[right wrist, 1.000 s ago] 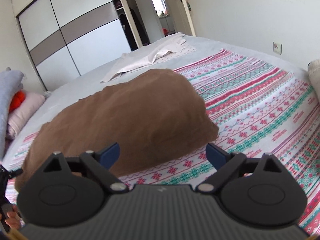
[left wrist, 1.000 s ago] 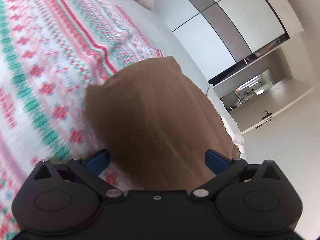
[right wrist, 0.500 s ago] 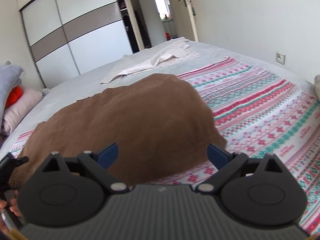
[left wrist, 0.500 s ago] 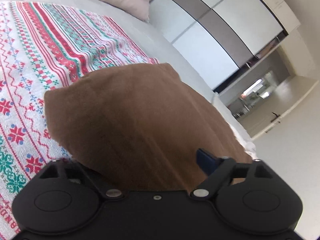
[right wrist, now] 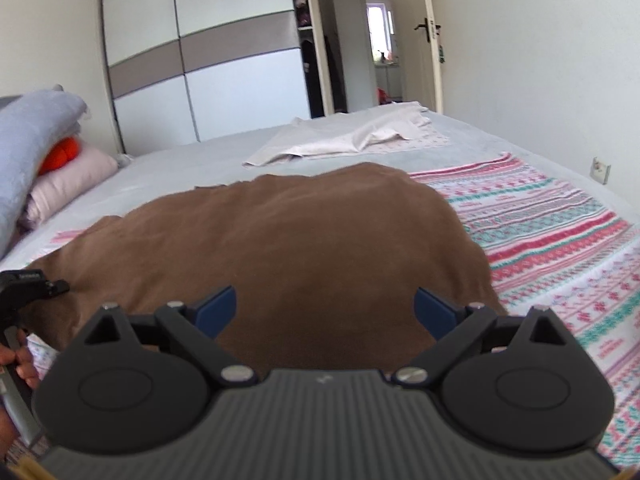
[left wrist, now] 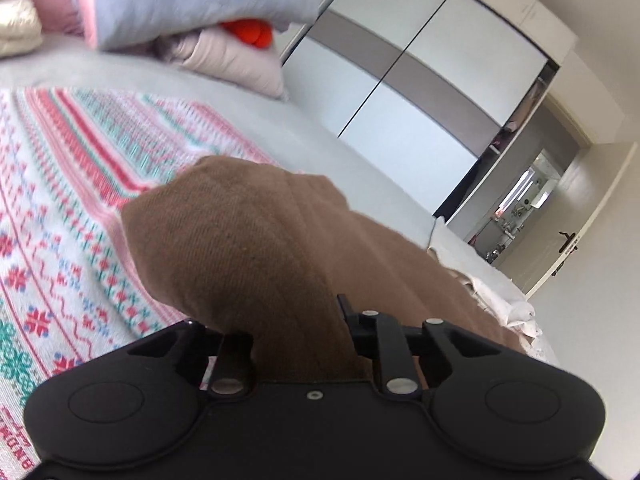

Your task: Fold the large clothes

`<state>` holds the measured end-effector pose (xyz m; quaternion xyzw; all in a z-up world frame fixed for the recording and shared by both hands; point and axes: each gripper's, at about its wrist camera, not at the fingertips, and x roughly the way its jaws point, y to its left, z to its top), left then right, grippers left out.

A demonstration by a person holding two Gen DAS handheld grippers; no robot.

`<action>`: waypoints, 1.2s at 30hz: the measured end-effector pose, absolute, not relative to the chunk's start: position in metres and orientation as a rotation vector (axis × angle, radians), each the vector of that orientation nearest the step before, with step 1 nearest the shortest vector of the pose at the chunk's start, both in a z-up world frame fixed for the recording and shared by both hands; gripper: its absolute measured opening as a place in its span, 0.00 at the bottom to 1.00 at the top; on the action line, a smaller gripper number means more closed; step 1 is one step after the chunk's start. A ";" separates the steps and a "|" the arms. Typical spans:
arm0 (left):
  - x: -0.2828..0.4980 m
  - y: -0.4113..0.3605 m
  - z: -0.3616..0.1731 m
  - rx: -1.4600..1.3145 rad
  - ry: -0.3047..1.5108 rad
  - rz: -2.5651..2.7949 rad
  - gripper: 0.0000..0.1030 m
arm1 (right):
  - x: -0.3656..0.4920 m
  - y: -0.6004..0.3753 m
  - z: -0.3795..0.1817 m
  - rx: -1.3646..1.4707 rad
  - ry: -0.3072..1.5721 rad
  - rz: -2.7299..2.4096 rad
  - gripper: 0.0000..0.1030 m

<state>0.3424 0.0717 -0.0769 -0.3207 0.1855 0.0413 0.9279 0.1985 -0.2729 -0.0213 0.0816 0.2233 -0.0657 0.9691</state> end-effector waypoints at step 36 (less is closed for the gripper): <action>0.319 -0.197 -0.079 0.372 0.254 -0.812 0.19 | 0.154 -0.445 -0.059 1.043 0.322 -0.390 0.79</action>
